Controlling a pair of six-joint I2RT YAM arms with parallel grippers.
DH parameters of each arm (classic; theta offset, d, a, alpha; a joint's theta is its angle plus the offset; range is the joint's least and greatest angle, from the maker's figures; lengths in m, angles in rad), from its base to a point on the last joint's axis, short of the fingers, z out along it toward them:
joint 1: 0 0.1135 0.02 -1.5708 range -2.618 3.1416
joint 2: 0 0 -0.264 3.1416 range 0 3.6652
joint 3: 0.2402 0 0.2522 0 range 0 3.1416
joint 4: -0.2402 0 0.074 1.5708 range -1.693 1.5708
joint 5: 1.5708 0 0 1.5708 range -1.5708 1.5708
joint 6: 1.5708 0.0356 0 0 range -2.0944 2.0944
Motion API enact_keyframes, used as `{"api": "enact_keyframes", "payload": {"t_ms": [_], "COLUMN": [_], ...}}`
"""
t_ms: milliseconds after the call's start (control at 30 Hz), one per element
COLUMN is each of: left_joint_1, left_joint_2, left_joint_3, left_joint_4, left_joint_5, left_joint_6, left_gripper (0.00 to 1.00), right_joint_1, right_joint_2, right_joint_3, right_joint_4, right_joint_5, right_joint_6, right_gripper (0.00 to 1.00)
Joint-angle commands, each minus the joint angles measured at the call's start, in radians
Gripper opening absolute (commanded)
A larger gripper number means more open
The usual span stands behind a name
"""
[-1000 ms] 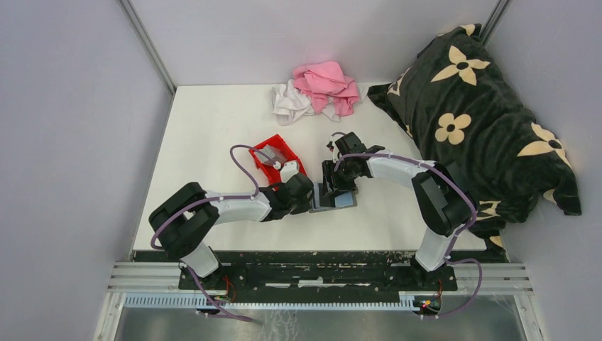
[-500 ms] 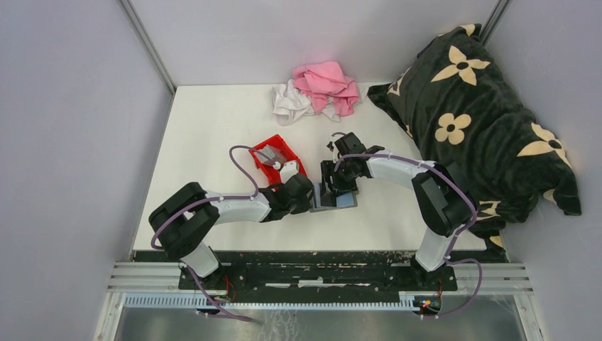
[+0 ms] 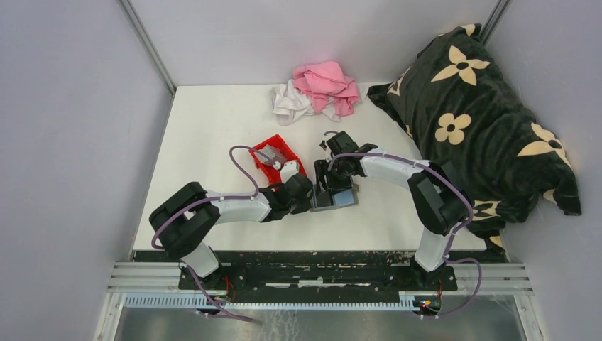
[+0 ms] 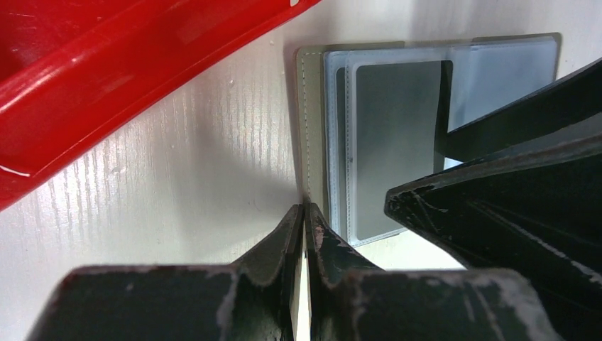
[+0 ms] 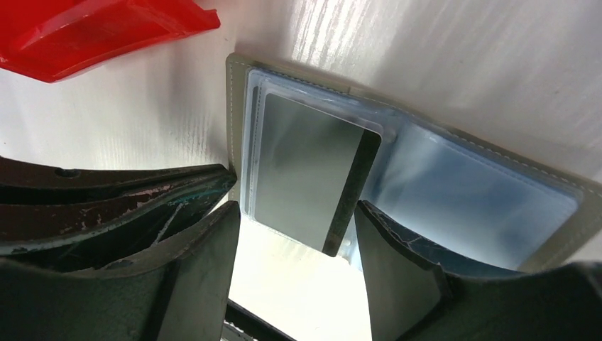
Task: Put the credit cards into the card holder
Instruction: Insert the credit card into the card holder.
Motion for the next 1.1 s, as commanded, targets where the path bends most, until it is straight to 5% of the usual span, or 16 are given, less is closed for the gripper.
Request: {"api": "enact_keyframes", "payload": {"t_ms": [0,767,1067], "left_joint_1": [0.006,0.01,0.008], "left_joint_2": [0.129,-0.08,-0.19], "left_joint_3": [-0.094,-0.104,-0.043], "left_joint_4": [-0.293,-0.415,-0.503], "left_joint_5": [0.034,-0.071,-0.127], "left_joint_6": [0.057,-0.035,-0.049], "left_gripper": [0.13,0.17,0.27], "right_joint_1": [0.031,0.063,0.071], "right_joint_2": [0.022,-0.052,-0.106], "right_joint_3": [0.059,0.132,0.193], "right_joint_4": [-0.012,-0.082,-0.122], "right_joint_5": [0.017,0.116,0.145], "right_joint_6": [-0.006,-0.045,-0.101], "right_gripper": [0.66,0.68,0.69]}}
